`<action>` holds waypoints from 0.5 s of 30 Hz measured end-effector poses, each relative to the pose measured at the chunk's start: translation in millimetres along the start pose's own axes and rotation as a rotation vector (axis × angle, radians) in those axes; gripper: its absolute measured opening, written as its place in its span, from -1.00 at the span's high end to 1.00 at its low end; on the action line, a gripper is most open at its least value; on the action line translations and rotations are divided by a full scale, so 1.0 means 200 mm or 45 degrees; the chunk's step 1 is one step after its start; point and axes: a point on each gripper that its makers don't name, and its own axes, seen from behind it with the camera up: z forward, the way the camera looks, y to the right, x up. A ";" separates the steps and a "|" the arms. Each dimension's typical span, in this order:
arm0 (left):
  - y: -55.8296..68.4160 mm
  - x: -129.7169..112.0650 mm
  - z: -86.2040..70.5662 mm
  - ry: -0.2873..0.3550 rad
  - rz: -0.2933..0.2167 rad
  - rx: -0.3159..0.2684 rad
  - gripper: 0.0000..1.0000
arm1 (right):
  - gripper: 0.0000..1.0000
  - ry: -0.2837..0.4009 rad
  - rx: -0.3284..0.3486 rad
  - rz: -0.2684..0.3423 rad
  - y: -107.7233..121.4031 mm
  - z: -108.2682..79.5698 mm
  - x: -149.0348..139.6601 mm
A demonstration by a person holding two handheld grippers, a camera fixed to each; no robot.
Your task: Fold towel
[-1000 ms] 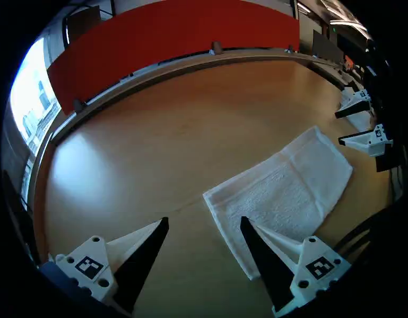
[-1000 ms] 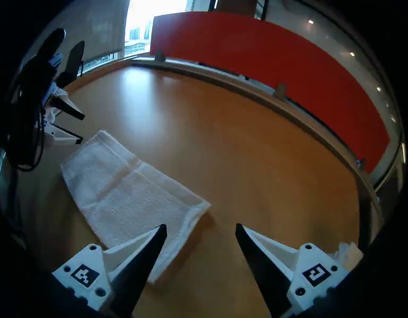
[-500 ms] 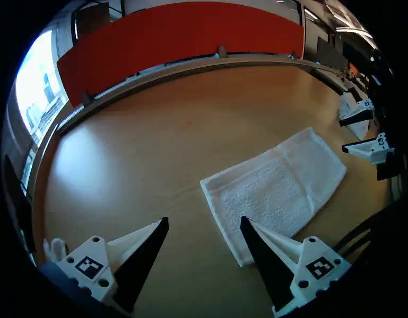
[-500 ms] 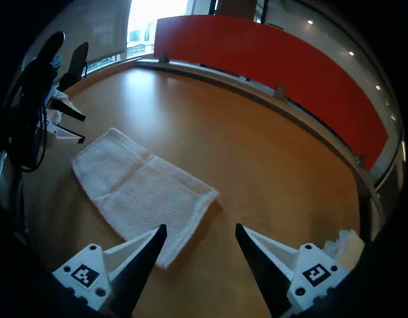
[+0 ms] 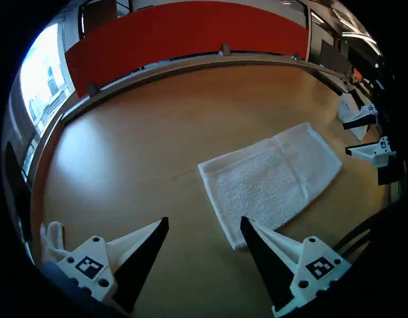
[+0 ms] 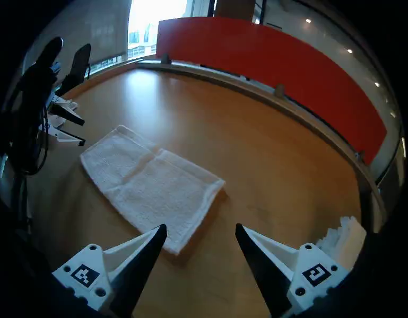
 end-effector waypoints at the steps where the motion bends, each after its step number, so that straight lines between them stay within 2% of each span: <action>1: 0.00 0.00 0.00 0.000 -0.002 -0.001 -1.00 | -1.00 0.001 0.001 0.002 0.00 0.00 0.00; 9: 0.01 -0.02 -0.02 0.005 -0.001 0.008 -1.00 | -1.00 0.020 0.013 -0.004 -0.01 0.00 0.00; 15: 0.01 -0.05 -0.05 0.009 -0.037 0.018 -1.00 | -1.00 0.020 0.038 -0.026 -0.02 0.00 0.00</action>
